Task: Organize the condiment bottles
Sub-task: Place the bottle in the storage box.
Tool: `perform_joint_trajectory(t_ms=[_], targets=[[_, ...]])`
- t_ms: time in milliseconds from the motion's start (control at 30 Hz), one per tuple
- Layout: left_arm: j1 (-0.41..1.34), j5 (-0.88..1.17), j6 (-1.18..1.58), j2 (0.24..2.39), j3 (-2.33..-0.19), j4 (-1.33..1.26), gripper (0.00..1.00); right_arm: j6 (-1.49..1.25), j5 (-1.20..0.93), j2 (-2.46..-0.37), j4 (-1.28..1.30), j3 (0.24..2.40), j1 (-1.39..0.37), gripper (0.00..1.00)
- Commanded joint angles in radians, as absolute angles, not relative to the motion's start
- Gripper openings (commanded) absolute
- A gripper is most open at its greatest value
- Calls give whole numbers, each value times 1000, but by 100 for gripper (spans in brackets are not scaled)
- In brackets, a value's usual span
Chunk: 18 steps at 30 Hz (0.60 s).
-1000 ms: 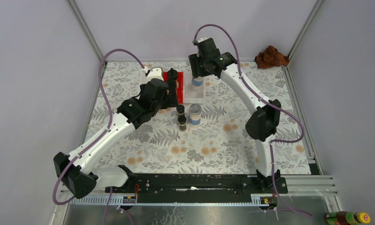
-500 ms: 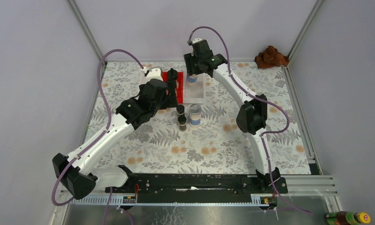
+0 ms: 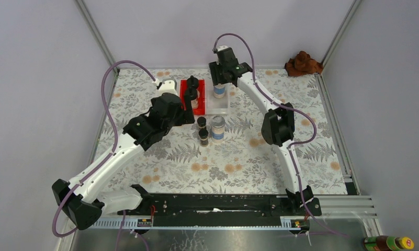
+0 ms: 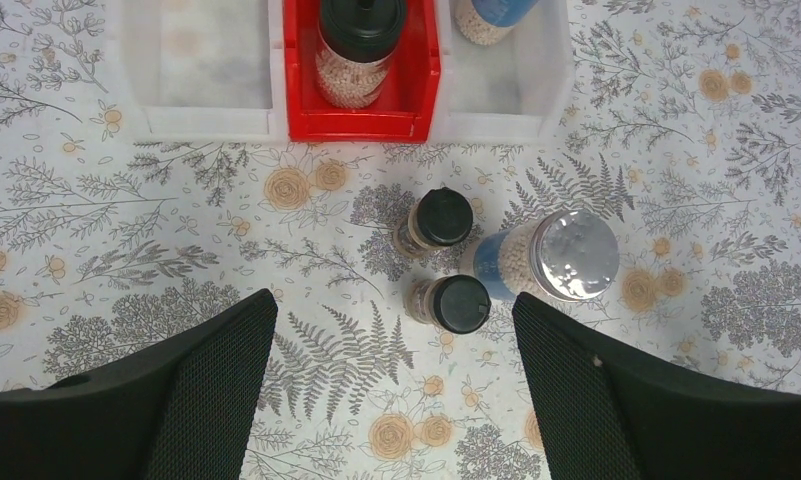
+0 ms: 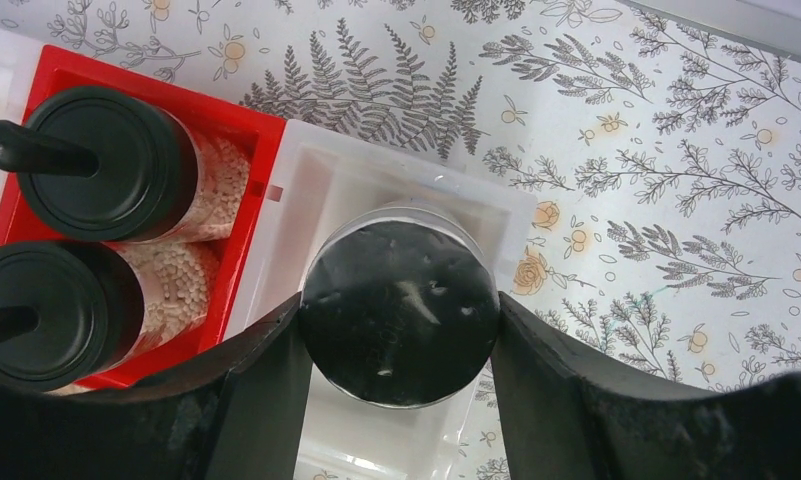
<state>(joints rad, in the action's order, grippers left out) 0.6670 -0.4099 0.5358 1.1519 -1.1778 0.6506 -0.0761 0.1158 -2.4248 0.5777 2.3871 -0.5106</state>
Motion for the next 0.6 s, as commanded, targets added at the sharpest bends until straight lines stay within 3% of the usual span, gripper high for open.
perform_joint_trajectory(t_ms=[0,100,133,200,333,367,467,567], targets=[[673,-420,511,1136,-1162,650,92,-57,145,-2441,492,2452,-501,0],[672,-424,508,1137,-1160,653,93,-61,140,-2455,489,2458,-501,0],[673,-425,508,1137,-1160,653,93,-62,137,-2459,490,2460,-501,5],[673,-425,509,1141,-1160,653,93,-61,124,-2463,490,2458,-501,25],[673,-426,508,1151,-1161,653,94,-58,100,-2461,489,2445,-501,77],[673,-426,509,1154,-1161,652,94,-57,96,-2459,490,2443,-501,85],[673,-423,512,1162,-1164,652,94,-55,88,-2444,487,2426,-502,99],[673,-418,519,1168,-1167,652,95,-53,75,-2429,486,2412,-501,100]])
